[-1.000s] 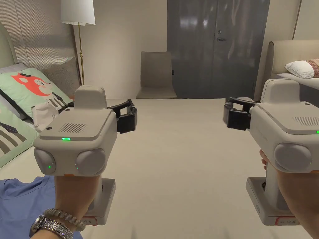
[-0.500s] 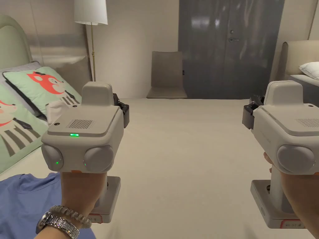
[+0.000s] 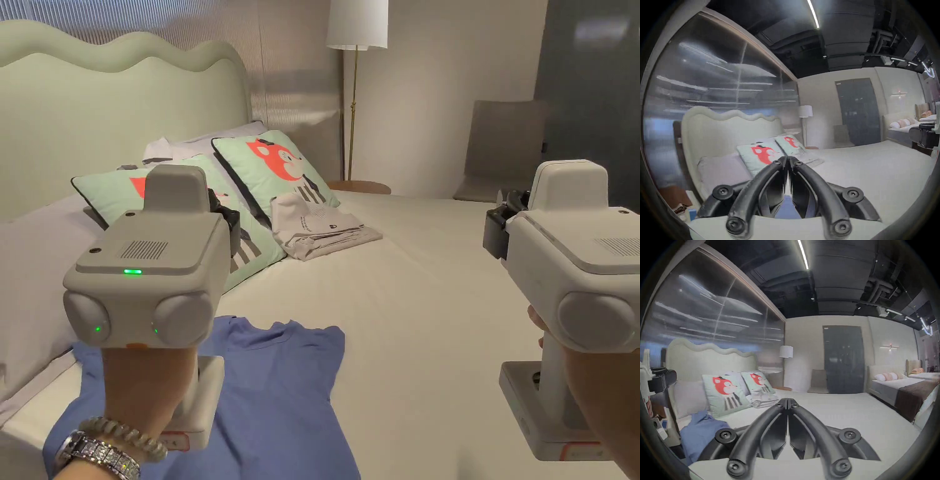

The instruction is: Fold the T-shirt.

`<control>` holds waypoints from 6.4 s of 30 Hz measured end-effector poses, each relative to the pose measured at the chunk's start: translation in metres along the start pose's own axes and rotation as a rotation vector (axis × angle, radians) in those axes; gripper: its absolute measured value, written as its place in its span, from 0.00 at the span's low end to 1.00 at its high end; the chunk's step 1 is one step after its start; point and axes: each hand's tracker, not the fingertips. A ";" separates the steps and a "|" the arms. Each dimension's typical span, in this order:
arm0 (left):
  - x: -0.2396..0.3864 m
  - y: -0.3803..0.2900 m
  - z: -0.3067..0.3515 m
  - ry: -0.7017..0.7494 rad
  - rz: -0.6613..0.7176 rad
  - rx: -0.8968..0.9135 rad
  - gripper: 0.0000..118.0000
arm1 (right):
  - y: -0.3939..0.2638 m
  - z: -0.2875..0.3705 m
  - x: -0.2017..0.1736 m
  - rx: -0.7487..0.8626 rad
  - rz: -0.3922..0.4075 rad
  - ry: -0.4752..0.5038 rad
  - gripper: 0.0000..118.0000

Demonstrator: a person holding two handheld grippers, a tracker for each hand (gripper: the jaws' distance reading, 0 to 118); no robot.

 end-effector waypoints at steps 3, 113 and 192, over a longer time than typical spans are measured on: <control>-0.012 -0.005 -0.002 0.018 0.012 -0.020 0.00 | -0.004 -0.006 -0.011 -0.003 -0.003 0.016 0.01; 0.148 -0.029 0.009 -0.337 0.080 -0.055 0.00 | -0.022 0.123 0.207 -0.059 -0.014 -0.404 0.01; 0.149 0.059 -0.001 -0.590 0.206 -0.232 0.03 | 0.076 0.153 0.227 0.025 -0.159 -0.265 0.12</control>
